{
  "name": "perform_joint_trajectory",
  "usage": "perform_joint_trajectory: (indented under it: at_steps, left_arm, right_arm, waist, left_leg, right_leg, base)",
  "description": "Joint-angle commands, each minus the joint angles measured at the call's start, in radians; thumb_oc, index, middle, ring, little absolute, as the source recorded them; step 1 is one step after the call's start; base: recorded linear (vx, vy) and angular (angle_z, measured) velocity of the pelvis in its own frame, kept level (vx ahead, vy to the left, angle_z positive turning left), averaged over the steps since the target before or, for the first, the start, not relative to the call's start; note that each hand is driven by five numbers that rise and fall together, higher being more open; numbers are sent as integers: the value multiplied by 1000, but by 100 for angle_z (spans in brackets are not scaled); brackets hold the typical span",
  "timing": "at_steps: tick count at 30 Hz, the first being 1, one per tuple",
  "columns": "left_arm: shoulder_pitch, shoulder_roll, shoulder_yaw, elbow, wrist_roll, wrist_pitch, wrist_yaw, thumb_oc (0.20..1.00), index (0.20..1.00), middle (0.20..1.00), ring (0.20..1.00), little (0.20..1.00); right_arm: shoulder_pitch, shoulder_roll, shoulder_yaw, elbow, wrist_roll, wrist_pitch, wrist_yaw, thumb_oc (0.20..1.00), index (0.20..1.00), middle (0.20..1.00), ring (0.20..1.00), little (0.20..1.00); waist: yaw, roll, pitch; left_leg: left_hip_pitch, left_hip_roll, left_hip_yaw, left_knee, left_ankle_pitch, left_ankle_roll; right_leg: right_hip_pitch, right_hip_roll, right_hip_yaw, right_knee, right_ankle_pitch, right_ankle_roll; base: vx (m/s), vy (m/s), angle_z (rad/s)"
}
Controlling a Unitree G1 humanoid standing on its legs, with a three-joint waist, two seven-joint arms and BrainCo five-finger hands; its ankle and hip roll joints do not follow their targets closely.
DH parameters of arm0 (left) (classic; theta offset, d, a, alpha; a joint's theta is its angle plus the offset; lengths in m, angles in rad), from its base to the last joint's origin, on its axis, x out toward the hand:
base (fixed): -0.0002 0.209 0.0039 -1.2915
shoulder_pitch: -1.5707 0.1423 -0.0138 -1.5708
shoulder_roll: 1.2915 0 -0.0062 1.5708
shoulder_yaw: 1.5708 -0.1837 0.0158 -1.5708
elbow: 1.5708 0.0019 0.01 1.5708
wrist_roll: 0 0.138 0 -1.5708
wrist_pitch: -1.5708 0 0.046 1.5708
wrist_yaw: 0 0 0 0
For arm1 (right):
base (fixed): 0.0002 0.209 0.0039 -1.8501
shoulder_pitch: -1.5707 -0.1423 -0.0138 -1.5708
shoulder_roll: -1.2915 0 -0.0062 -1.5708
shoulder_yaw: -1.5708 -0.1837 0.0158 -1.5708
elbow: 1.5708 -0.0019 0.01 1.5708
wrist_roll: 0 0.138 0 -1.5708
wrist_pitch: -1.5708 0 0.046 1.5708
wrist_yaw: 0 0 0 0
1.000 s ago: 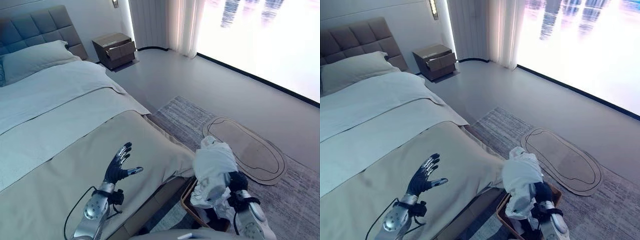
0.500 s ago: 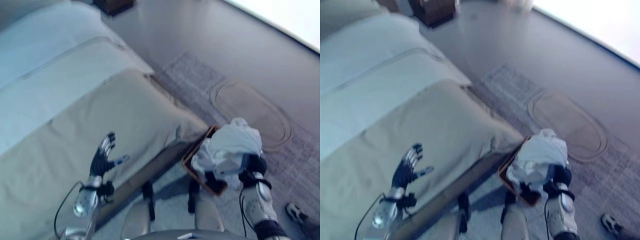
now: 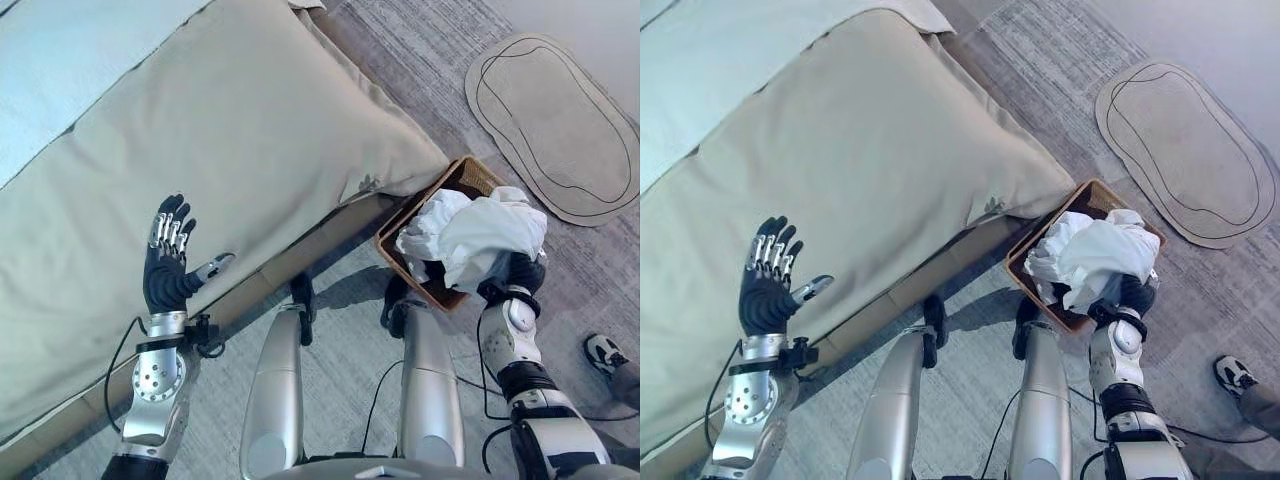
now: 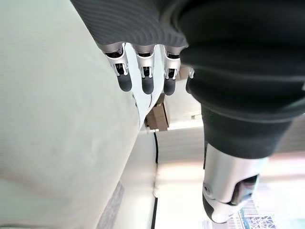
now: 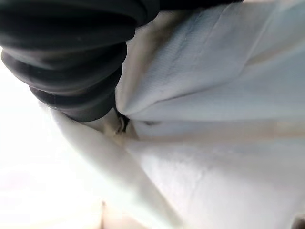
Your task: Pick up clothes into the bucket
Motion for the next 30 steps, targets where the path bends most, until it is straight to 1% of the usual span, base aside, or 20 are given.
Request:
perform_joint_trajectory:
  at_steps: [1,3,7,11,16,20,22,26,27,28,29,30]
  left_arm:
    - [12,6,6,-75,-26,-80,35,1000,1000,1000,1000,1000]
    - [3,7,-7,-85,-35,-77,44,1000,1000,1000,1000,1000]
    - [3,11,-28,-101,-35,-74,60,1000,1000,1000,1000,1000]
    - [-8,12,-50,-127,-41,-74,81,1000,1000,1000,1000,1000]
    - [-36,15,-68,-146,-40,-66,95,1000,1000,1000,1000,1000]
    - [-52,23,-73,-155,-35,-62,94,1000,1000,1000,1000,1000]
    - [-56,22,-69,-157,-31,-59,98,1000,1000,1000,1000,1000]
    - [-64,30,-65,-161,-34,-59,97,1000,1000,1000,1000,1000]
    - [-66,32,-63,-160,-34,-60,98,1000,1000,1000,1000,1000]
    - [-71,33,-62,-161,-32,-61,99,1000,1000,1000,1000,1000]
    - [-73,35,-62,-160,-30,-61,102,1000,1000,1000,1000,1000]
    - [-74,35,-62,-160,-30,-61,102,1000,1000,1000,1000,1000]
  right_arm:
    - [-43,-94,18,24,-34,-49,-45,200,200,200,200,200]
    - [-97,-137,39,60,-52,-31,-61,200,200,200,200,200]
    - [-161,-179,54,113,-46,-23,-91,200,200,200,200,200]
    - [-242,-195,80,213,-60,6,-120,200,200,200,200,200]
    - [-319,-206,135,360,-123,78,-126,200,200,200,200,200]
    - [-343,-225,233,408,-283,143,-103,200,200,200,200,200]
    - [-351,-224,235,432,-299,156,-111,200,200,200,200,200]
    - [-366,-218,227,461,-301,157,-118,200,200,200,200,200]
    - [-363,-217,221,460,-296,154,-120,363,363,363,363,363]
    - [-365,-217,214,462,-289,153,-125,451,451,451,451,451]
    - [-371,-217,202,469,-277,151,-134,715,715,715,715,715]
    - [-371,-217,202,469,-277,151,-134,849,849,849,849,849]
  waist:
    - [1,20,-58]
    - [4,24,-40]
    - [7,25,-19]
    - [11,29,3]
    - [15,38,21]
    - [20,39,25]
    - [19,39,24]
    - [23,42,15]
    - [24,42,14]
    - [24,41,12]
    - [25,42,10]
    - [25,41,10]
  left_leg:
    - [-68,13,-4,130,-81,14]
    - [-115,11,-3,158,-86,17]
    - [-167,8,4,185,-87,20]
    - [-200,4,8,195,-85,22]
    - [-232,-5,12,217,-90,25]
    - [-245,-9,14,230,-92,26]
    - [-248,-11,14,230,-92,27]
    - [-252,-14,14,223,-90,28]
    - [-251,-15,14,219,-89,28]
    - [-251,-16,13,217,-88,28]
    - [-250,-17,13,214,-88,29]
    - [-249,-17,13,214,-88,29]
  right_leg:
    - [-7,-22,91,32,18,44]
    - [-57,-23,104,59,16,43]
    - [-114,-22,118,88,12,40]
    - [-147,-22,125,97,15,37]
    - [-180,-22,132,118,13,36]
    - [-194,-25,133,129,10,33]
    - [-201,-24,135,131,11,33]
    - [-200,-26,133,120,12,35]
    - [-199,-26,132,117,12,36]
    - [-200,-25,133,116,11,36]
    - [-199,-27,132,113,11,36]
    - [-199,-27,132,113,11,36]
  base:
    - [17,29,-7]
    - [-73,28,-7]
    - [-33,30,4]
    - [-22,25,13]
    - [-13,14,-10]
    - [-1,6,4]
    - [2,5,2]
    - [5,1,7]
    - [6,1,5]
    - [0,0,0]
    - [0,0,0]
    - [0,0,0]
